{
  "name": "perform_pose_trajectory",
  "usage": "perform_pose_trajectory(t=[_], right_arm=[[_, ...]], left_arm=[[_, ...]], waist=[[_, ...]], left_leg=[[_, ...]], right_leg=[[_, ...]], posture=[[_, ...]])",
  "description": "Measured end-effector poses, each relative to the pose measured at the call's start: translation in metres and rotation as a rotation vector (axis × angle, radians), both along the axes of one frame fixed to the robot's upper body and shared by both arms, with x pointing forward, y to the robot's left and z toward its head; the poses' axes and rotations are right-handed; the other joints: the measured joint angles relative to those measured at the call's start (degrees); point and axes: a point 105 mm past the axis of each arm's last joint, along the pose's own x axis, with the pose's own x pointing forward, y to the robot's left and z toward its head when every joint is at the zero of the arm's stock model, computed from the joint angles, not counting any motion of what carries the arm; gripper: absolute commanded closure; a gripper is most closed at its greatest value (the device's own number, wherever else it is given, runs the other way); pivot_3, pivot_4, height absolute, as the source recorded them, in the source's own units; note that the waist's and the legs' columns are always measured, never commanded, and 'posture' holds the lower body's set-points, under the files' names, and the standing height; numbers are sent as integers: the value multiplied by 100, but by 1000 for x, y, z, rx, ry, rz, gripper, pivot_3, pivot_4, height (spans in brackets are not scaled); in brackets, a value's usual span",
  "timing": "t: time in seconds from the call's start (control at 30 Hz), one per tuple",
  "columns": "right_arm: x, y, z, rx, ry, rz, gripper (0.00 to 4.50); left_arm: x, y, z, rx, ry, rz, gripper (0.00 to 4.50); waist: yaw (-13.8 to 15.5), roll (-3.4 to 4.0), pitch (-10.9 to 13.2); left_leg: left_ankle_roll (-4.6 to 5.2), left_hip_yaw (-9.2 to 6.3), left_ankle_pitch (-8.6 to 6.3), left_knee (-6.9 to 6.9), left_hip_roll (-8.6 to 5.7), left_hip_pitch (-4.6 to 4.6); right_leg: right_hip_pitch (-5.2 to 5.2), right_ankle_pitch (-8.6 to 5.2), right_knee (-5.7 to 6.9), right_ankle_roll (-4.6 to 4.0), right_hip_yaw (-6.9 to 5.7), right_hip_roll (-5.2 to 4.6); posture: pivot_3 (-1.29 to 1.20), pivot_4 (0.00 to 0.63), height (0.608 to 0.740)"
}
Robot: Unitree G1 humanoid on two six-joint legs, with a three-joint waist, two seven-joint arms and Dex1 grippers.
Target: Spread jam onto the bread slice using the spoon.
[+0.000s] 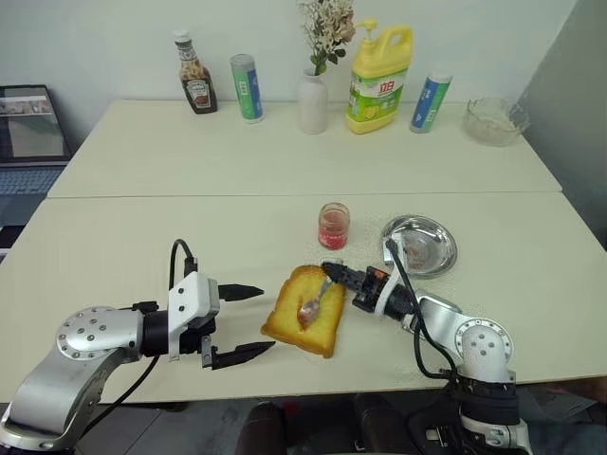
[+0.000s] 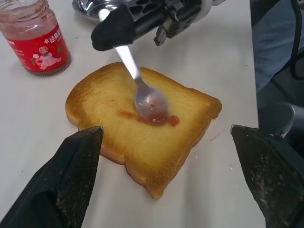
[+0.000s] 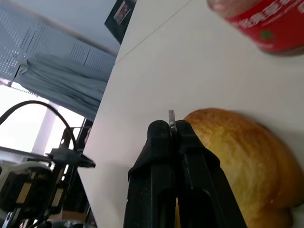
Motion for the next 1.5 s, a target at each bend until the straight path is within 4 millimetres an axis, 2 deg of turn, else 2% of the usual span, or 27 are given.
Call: perform_pose_trajectory(t=[0.1,0.3,0.43,0.57,0.77,1.0,1.1,1.27,1.4,1.5], right_arm=[[2,2,0,4,1,-4,4469],[36,4,8,25,-31,-162,4469],[44,-2,7,27,-35,-207,4469],[41,-3,10,33,-42,-184,4469],[26,1,32,124,-61,-117,4469],[34,15,2,56,28,-125,4469],[30,15,1,55,29,-96,4469],[4,12,4,59,23,34,4469],[3,2,2,47,34,28,4469],[2,-8,8,67,22,24,4469]], left_arm=[[0,0,0,0,1,0,0],[0,0,0,0,-5,-2,0],[-2,1,-2,0,3,0,0],[-3,1,-3,0,6,2,0],[-4,2,-5,1,9,3,0],[-5,2,-7,3,20,6,0],[-6,3,-7,4,16,5,0],[-9,5,-9,12,31,2,0],[-9,5,-9,12,31,2,0],[-10,5,-10,12,35,-2,0]], waist=[[0,0,0],[-1,0,0],[12,0,0],[8,1,0],[-1,1,0],[-2,1,1],[-2,1,0],[-2,1,0],[-2,1,1],[-2,1,0]], left_leg=[[0,0,0,1,0,1],[0,1,0,1,-1,0],[0,1,0,0,-2,-3],[0,-1,0,0,-1,-3],[0,-2,0,0,1,-2],[0,2,0,-1,-1,-2],[0,1,0,-1,0,-2],[0,0,0,-2,0,-2],[0,1,0,0,0,-1],[0,1,0,-1,0,-1]], right_leg=[[0,-5,0,9,0,0],[0,-2,0,5,0,1],[0,4,-3,-5,0,-2],[0,4,-1,-5,-1,-2],[0,3,-1,-3,-1,0],[-1,3,-2,-5,1,-1],[-1,3,-2,-5,0,-1],[0,2,-2,-3,0,-1],[0,-4,-1,8,1,0],[0,-3,-2,7,1,0]], posture=[[0,150,740],[0,150,740],[0,150,740],[0,150,740],[0,150,740],[0,150,740],[0,150,740],[0,150,740],[0,150,740],[0,150,740]])
